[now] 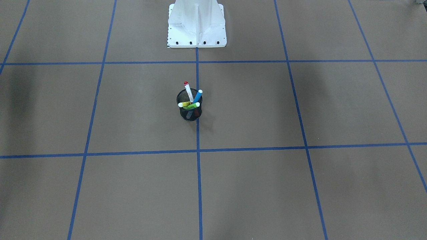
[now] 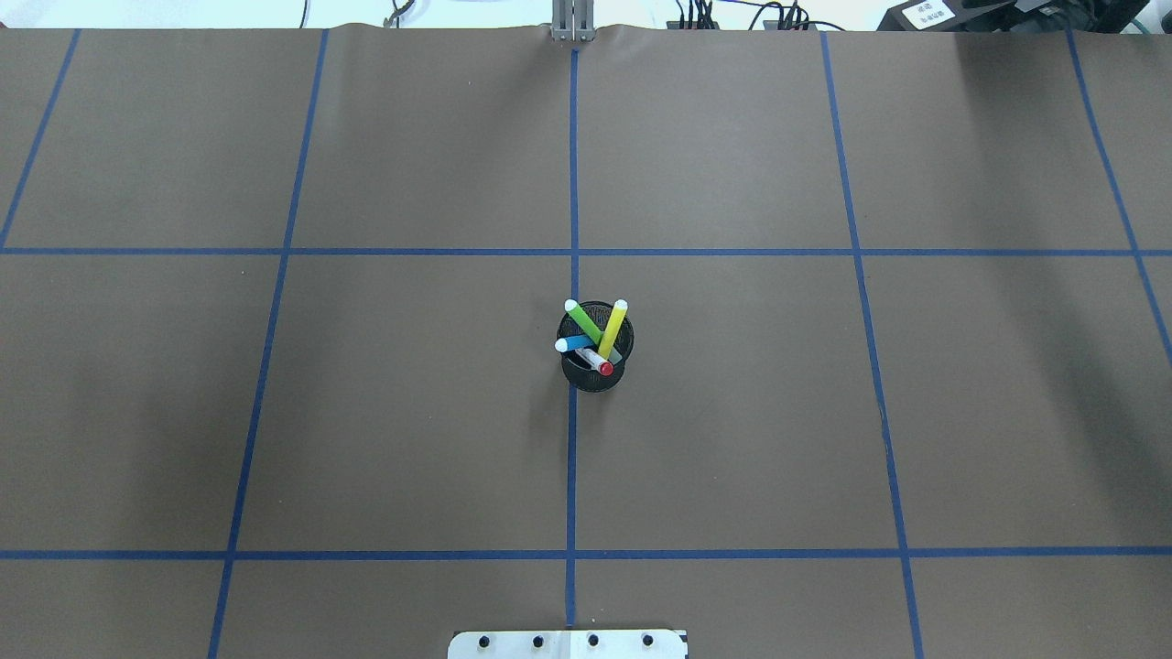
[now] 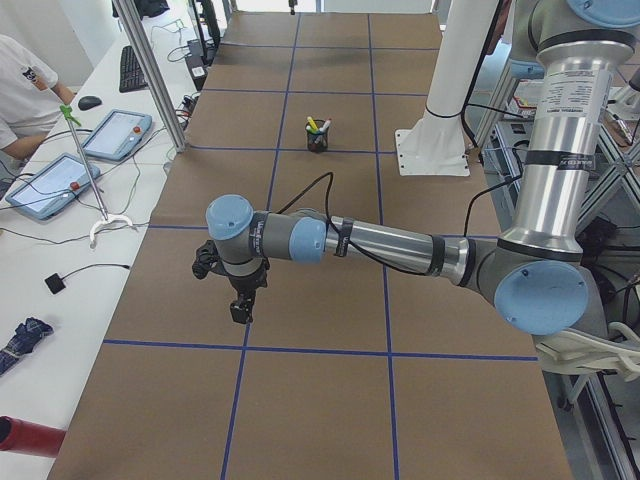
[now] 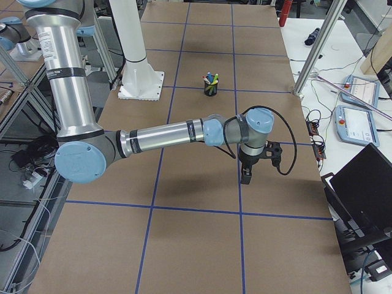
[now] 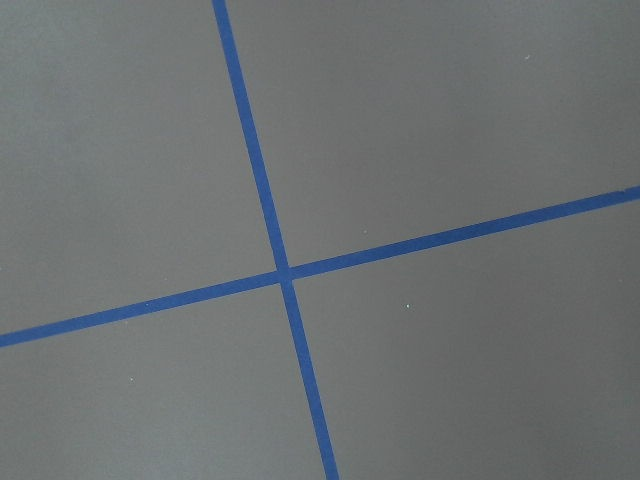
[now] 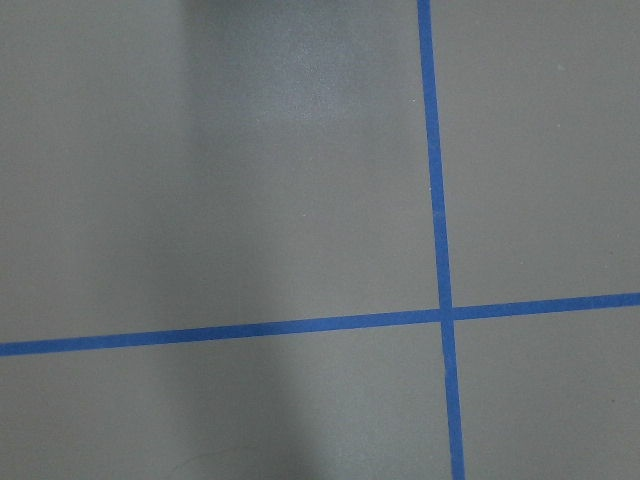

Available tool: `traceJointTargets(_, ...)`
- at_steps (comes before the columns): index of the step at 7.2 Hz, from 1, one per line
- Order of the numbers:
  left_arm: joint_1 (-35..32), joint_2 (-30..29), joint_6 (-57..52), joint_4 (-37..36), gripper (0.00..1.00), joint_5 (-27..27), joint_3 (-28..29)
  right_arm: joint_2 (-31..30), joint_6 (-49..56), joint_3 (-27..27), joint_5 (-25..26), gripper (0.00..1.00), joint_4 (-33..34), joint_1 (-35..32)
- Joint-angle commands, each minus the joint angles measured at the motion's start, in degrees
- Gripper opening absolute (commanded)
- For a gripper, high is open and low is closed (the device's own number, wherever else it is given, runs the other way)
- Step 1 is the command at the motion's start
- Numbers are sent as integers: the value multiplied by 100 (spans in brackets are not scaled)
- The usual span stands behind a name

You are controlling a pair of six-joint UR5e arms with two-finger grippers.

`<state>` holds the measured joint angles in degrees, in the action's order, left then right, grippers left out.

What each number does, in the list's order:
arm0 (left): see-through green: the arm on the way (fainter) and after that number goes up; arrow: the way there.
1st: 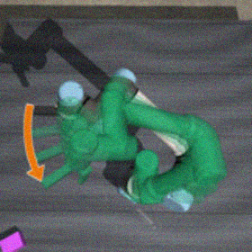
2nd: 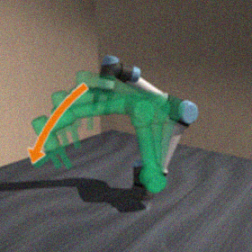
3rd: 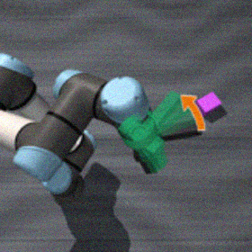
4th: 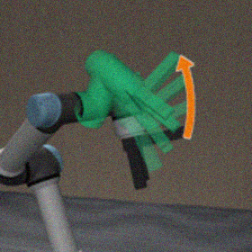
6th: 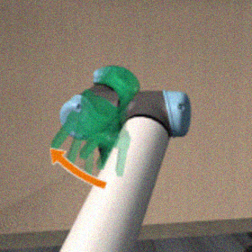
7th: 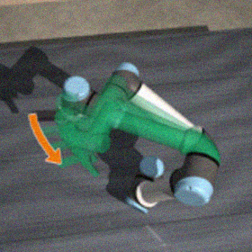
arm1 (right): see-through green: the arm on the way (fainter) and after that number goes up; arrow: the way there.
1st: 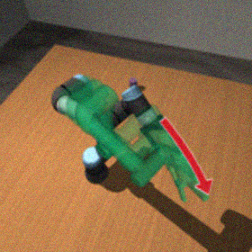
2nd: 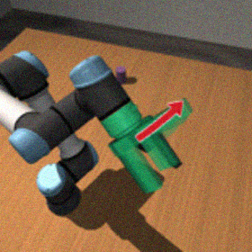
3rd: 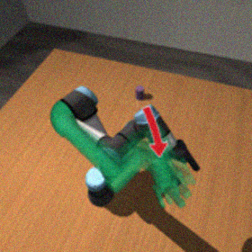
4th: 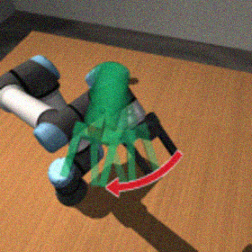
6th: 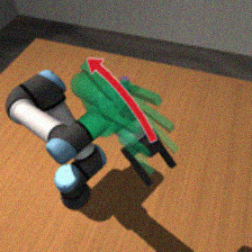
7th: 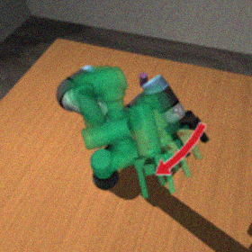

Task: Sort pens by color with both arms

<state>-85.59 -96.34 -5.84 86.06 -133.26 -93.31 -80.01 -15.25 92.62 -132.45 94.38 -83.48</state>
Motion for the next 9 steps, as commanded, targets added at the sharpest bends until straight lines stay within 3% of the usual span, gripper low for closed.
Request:
traceJointTargets(1, 7, -17, 13, 7, 100, -16, -46, -58, -13, 98, -61, 100, 1, -2)
traceJointTargets(9, 34, 1, 13, 7, 100, -34, -65, -173, -66, 336, -62, 100, -51, 24)
